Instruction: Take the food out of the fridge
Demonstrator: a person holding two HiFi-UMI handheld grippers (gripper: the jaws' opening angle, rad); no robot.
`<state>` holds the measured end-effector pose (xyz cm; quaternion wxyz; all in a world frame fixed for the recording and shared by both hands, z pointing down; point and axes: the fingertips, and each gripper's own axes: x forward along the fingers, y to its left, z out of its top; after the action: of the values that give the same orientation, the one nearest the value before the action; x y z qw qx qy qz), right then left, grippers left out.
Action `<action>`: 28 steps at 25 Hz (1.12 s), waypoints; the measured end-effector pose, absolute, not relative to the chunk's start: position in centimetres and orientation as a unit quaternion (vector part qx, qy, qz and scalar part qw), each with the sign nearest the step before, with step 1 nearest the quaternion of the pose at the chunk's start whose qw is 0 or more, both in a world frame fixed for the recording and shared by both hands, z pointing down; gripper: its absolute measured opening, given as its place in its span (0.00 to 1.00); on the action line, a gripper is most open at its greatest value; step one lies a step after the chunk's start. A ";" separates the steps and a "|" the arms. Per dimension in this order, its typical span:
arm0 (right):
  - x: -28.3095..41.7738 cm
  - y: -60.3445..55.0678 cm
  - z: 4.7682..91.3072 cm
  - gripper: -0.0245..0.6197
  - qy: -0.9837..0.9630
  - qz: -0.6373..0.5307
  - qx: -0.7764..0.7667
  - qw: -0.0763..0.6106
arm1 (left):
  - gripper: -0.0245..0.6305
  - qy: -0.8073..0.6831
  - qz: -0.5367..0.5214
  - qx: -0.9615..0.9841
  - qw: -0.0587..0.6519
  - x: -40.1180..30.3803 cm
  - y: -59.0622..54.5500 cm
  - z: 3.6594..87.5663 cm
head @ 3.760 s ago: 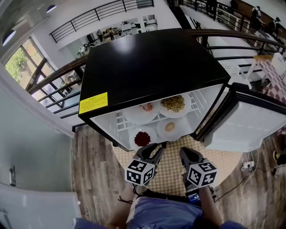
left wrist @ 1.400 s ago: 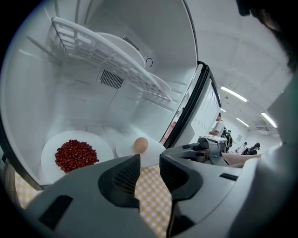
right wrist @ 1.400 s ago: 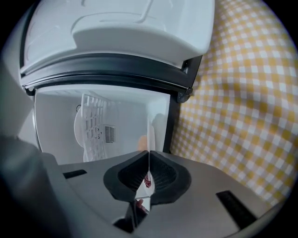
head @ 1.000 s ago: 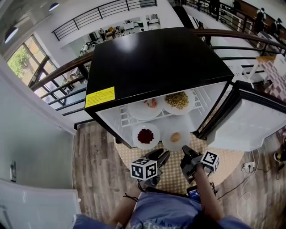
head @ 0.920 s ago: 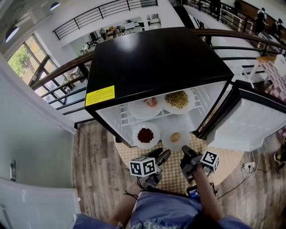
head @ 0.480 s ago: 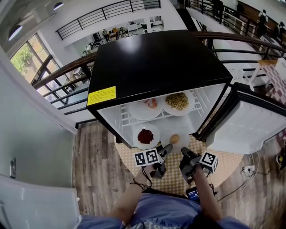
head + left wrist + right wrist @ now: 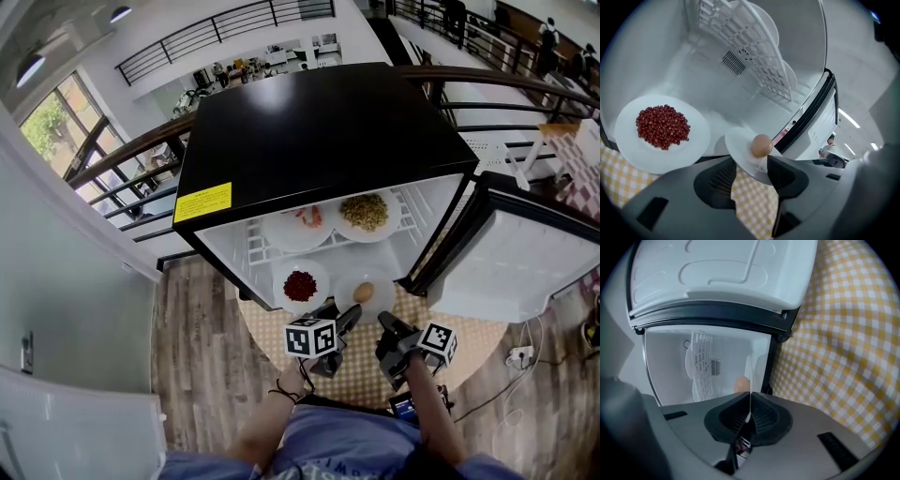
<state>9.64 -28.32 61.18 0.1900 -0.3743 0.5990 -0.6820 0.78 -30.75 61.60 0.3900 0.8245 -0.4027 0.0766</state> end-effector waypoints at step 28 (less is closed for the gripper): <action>13.4 -20.4 54.5 0.07 0.667 -0.643 -0.320 0.196 | 0.36 -0.444 0.063 0.839 0.307 4.6 -21.6 54.1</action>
<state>13.43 -20.37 54.45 0.1958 -0.3202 0.6675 -0.6431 4.62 -21.64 54.10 0.3074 0.8394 -0.4439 0.0628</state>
